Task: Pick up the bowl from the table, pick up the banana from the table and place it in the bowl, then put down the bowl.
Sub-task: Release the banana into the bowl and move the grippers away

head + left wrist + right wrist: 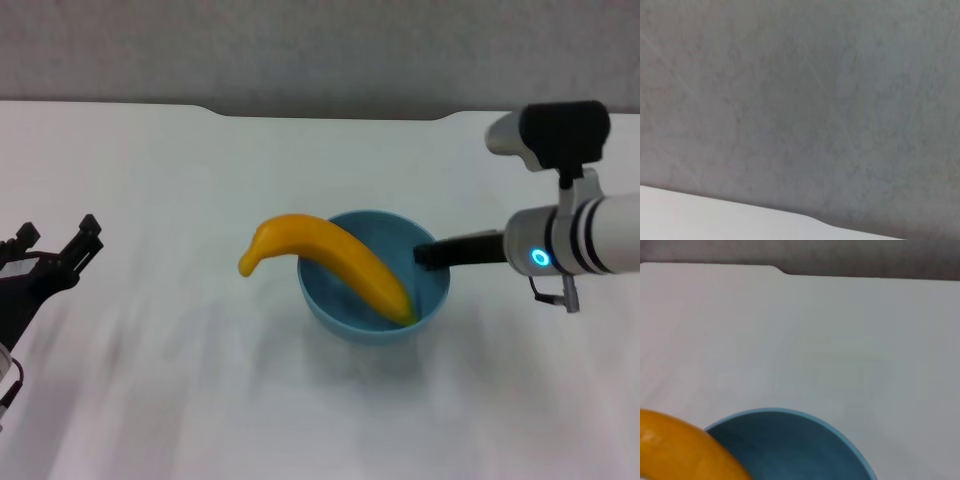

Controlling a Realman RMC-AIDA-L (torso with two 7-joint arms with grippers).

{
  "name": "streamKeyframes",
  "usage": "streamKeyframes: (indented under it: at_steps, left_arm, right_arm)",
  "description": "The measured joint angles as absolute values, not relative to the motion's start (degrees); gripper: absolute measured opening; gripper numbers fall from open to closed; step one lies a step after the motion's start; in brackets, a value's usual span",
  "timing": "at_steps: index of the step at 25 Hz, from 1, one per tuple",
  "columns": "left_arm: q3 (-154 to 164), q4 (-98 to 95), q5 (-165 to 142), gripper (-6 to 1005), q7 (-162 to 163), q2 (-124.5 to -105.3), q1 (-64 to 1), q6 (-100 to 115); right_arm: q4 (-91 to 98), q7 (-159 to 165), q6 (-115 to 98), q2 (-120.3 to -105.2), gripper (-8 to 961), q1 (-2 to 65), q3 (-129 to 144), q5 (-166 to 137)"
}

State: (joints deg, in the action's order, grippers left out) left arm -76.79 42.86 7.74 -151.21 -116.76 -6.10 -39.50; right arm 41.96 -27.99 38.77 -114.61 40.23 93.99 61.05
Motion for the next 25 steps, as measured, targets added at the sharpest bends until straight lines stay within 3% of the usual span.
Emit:
streamKeyframes:
  at_steps: [5, 17, 25]
  left_arm:
    - [-76.82, 42.54, 7.82, 879, -150.8, -116.8, -6.54, -39.18]
    - [-76.82, 41.92, 7.83, 878, -149.77, -116.81, -6.77, -39.28]
    - [-76.8, 41.82, 7.83, 878, -149.68, -116.84, -6.79, -39.28]
  right_arm:
    - [34.44, -30.87, 36.26, -114.14, 35, 45.44, 90.3, 60.95]
    - [28.87, -34.77, 33.39, -112.71, 35, 47.37, 83.97, 60.9]
    - [28.89, -36.37, 33.94, -114.55, 35, 47.53, 84.44, 60.95]
